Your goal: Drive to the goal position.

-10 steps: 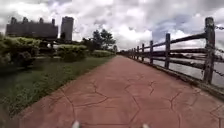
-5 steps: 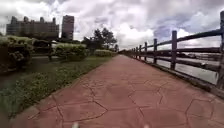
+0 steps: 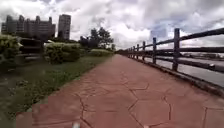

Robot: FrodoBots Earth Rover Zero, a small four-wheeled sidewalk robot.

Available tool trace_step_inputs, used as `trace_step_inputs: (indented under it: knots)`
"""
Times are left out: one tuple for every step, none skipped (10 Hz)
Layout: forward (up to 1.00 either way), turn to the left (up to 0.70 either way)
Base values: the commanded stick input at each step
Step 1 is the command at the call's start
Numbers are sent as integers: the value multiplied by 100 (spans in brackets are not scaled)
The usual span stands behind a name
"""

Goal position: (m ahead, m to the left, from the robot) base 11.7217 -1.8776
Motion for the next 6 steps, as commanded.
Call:
trace_step_inputs:
  knots:
    - [70, 0]
    - [70, 0]
    - [70, 0]
    - [70, 0]
    - [70, 0]
    - [70, 0]
